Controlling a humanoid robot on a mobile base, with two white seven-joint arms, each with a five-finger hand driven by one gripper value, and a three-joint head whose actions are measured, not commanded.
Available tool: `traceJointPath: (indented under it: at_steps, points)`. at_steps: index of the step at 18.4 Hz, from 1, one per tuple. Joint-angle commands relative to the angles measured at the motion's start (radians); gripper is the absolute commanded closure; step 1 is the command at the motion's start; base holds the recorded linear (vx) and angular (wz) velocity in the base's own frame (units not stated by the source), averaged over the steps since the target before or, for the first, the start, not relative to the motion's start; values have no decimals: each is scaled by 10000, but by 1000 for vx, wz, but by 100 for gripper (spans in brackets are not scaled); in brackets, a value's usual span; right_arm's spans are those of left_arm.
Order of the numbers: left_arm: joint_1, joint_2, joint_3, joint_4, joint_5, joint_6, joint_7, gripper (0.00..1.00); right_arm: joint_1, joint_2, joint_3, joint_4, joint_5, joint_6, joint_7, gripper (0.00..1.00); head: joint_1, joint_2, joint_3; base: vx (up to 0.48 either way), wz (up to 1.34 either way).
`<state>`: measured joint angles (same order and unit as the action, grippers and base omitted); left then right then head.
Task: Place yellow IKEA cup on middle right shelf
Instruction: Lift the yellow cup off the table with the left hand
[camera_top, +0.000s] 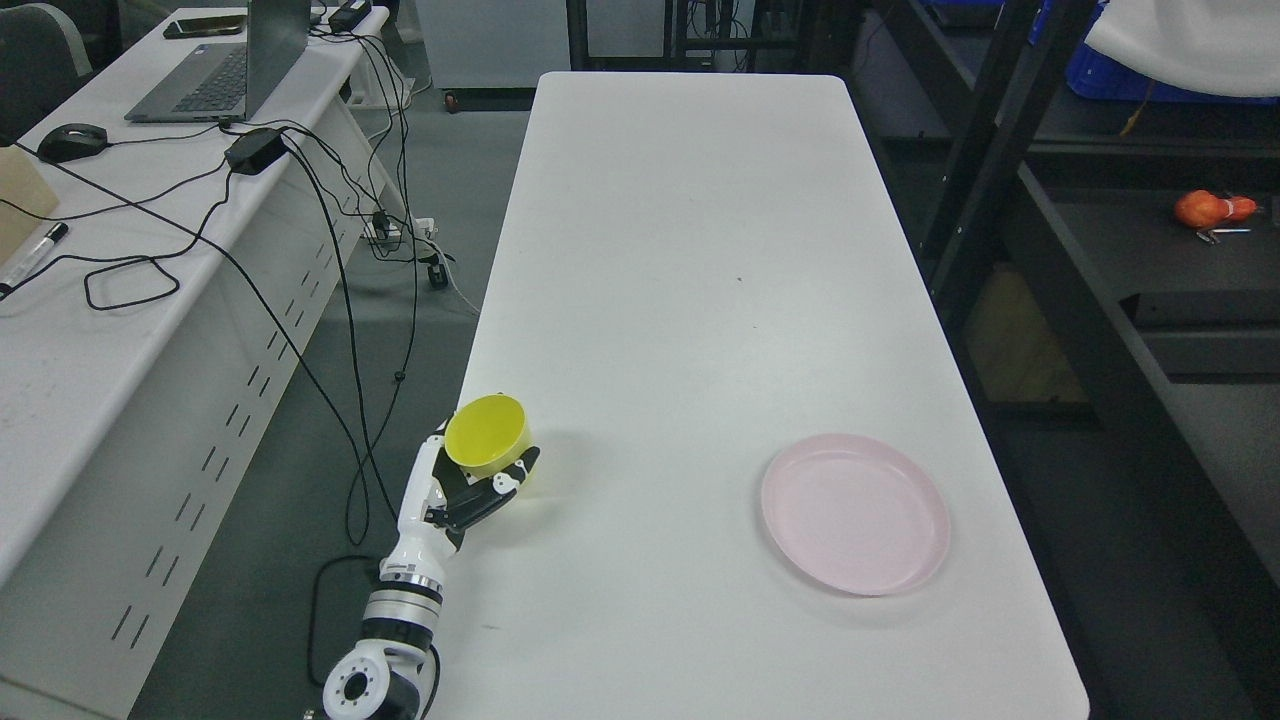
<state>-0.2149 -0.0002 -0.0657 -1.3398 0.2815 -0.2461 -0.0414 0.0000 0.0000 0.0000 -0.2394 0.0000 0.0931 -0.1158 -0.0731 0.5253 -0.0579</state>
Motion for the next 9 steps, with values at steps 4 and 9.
traceJointPath:
  at_steps: [4,9]
  points:
    - [124,177,489,-3243,1020,-284,-92,100,138,-175,168,1,-245,5,-8,1,0,1,0,1,23]
    - [124,177,336,-3676,1020,-269,-92,100,138,-175,168,1,-245,5,-8,1,0,1,0,-84,43]
